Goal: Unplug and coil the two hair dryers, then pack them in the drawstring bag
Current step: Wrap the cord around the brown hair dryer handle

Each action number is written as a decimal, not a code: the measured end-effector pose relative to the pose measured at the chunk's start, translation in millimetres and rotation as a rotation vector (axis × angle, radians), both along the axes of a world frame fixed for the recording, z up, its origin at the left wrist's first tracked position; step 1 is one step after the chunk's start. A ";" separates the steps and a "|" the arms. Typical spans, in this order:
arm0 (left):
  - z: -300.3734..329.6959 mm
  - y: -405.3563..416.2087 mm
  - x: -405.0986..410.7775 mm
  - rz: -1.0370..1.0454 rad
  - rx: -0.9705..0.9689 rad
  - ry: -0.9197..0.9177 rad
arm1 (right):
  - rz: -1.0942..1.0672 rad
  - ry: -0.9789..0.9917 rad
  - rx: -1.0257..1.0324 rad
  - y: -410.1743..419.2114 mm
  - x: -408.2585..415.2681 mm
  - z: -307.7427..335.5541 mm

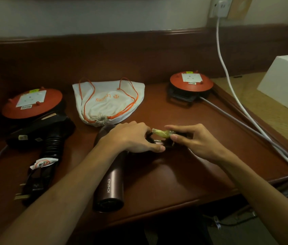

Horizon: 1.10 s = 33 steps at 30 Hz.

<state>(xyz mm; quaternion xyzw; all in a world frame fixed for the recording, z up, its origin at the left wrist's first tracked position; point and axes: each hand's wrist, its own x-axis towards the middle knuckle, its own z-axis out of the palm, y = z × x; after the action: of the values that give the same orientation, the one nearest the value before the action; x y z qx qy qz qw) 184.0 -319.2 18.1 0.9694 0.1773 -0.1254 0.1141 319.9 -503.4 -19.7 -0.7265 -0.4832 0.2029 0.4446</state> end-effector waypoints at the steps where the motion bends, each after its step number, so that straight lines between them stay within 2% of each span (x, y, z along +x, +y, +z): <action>1: -0.8 -0.5 -0.7 -0.007 0.013 -0.010 | -0.013 -0.003 0.016 -0.3 -0.1 -1.2; 12: -6.6 -9.1 -7.3 -0.112 0.218 -0.081 | -0.126 -0.067 0.142 -6.3 -13.6 -17.6; 17: -8.6 -9.7 -6.1 -0.109 0.220 -0.066 | -0.192 -0.075 0.223 0.1 -12.4 -19.3; 24: -9.9 -6.5 -2.5 -0.090 0.173 -0.063 | -0.239 0.100 0.328 6.5 -16.3 -26.0; 29: -12.8 -6.8 0.0 -0.090 0.181 -0.071 | -0.271 0.121 0.342 8.6 -15.3 -29.9; 33: -13.0 -8.9 3.3 -0.092 0.194 -0.091 | -0.238 0.375 0.319 3.1 -13.6 -27.5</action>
<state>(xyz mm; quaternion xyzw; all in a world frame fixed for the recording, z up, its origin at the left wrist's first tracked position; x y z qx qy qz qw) 187.3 -328.1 5.1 0.9877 0.1387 -0.0686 0.0215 306.3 -500.2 -47.2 -0.6488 -0.3295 0.2015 0.6557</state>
